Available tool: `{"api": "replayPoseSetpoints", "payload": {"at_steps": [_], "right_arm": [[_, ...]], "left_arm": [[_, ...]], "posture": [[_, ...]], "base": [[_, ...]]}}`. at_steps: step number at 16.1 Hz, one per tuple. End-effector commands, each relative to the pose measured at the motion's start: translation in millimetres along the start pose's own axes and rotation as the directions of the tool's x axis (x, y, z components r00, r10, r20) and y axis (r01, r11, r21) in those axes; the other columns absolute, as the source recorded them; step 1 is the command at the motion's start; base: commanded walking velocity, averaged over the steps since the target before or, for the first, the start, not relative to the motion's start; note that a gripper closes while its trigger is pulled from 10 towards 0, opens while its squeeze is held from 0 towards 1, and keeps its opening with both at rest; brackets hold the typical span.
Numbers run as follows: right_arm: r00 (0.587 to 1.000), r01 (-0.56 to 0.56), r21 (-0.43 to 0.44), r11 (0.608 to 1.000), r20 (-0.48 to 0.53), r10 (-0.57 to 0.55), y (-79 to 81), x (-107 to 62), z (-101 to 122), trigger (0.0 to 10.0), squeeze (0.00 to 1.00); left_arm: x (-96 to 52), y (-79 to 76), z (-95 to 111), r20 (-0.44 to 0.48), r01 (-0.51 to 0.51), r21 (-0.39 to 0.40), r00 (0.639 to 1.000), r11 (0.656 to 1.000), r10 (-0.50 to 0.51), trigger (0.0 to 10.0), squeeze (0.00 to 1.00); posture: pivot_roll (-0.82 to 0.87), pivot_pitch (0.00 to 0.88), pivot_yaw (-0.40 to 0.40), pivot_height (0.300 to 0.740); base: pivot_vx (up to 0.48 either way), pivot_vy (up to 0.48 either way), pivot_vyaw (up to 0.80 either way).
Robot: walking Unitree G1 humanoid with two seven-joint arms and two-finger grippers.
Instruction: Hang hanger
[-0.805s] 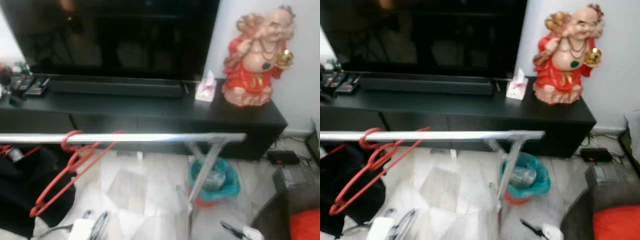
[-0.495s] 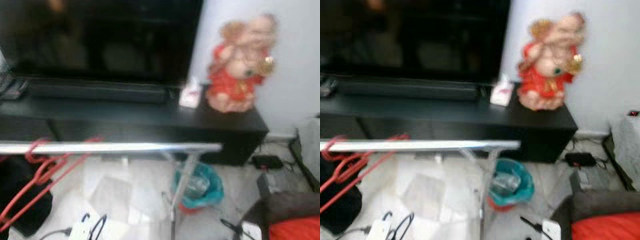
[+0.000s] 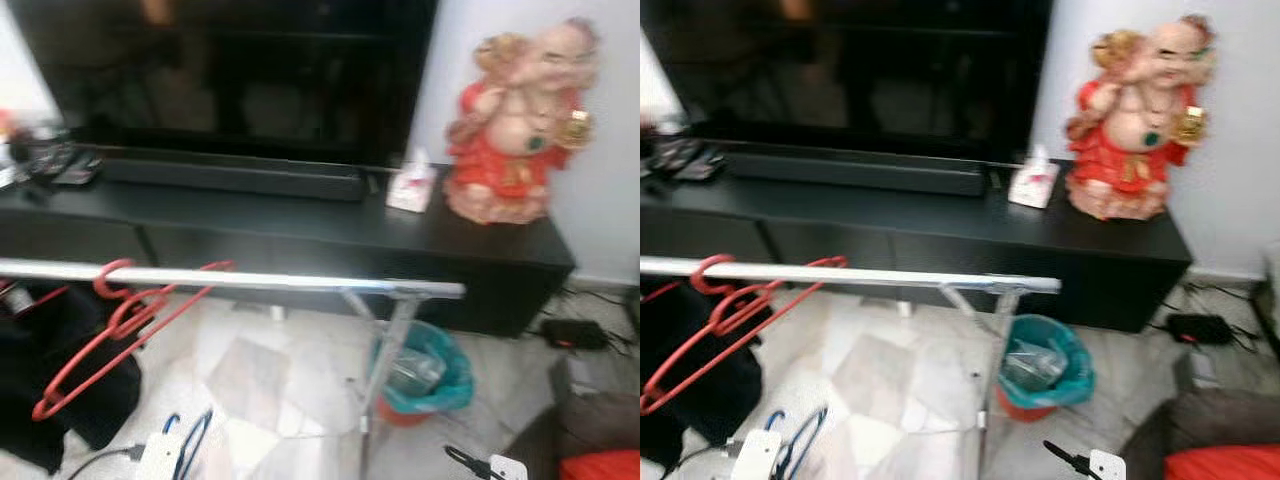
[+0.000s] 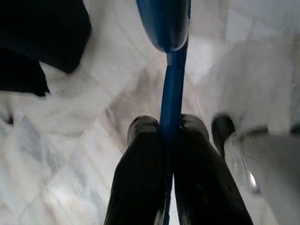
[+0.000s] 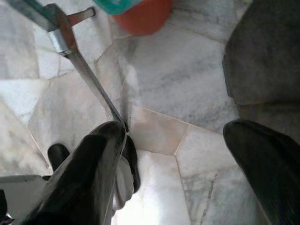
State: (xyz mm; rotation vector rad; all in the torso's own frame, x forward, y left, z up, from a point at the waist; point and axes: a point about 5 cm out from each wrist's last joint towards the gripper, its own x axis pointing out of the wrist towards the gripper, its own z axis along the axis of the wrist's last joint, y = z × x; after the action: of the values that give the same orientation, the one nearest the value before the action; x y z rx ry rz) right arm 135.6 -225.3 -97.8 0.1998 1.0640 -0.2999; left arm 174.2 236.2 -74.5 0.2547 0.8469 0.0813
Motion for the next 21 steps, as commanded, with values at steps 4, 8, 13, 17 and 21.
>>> {"api": "replayPoseSetpoints", "payload": {"at_steps": [4,8,13,17,21], "right_arm": [[1.0,0.0,-0.028,1.0,0.002,0.0,-2.4,0.0,3,10.0,0.0],[1.0,0.004,-0.041,0.999,0.01,-0.004,-5.1,0.0,6,10.0,0.0],[1.0,0.002,-0.068,0.998,0.015,-0.001,-7.3,0.2,10,10.0,0.0],[1.0,-0.002,-0.076,0.997,0.017,0.003,-7.1,0.2,11,10.0,0.0],[1.0,-0.001,-0.07,0.998,0.019,0.002,-5.4,0.4,10,10.0,0.0]], "left_arm": [[-7.3,-0.1,51,0.403,-0.031,0.116,0.915,0.993,-0.018,10.0,0.0],[-21.3,-7.2,60,0.523,0.06,0.192,0.839,0.98,-0.153,10.0,0.0],[-54.2,-24.1,106,0.624,0.234,0.367,0.655,0.9,-0.425,10.0,0.0],[-66.7,-39.8,123,0.61,0.318,0.411,0.601,0.855,-0.517,10.0,0.0],[-67.6,-39.8,153,0.638,0.332,0.348,0.601,0.876,-0.482,10.0,0.0]], "posture": [[-0.04,0.0,-0.046,0.732],[-0.02,0.0,-0.074,0.732],[0.0,0.0,-0.083,0.732],[-0.01,0.0,-0.083,0.732],[-0.02,0.0,-0.069,0.732]], "base": [[0.0,0.0,0.0],[0.0,0.0,0.0],[0.0,0.0,0.0],[0.0,0.0,0.0],[0.0,0.0,0.0]]}}
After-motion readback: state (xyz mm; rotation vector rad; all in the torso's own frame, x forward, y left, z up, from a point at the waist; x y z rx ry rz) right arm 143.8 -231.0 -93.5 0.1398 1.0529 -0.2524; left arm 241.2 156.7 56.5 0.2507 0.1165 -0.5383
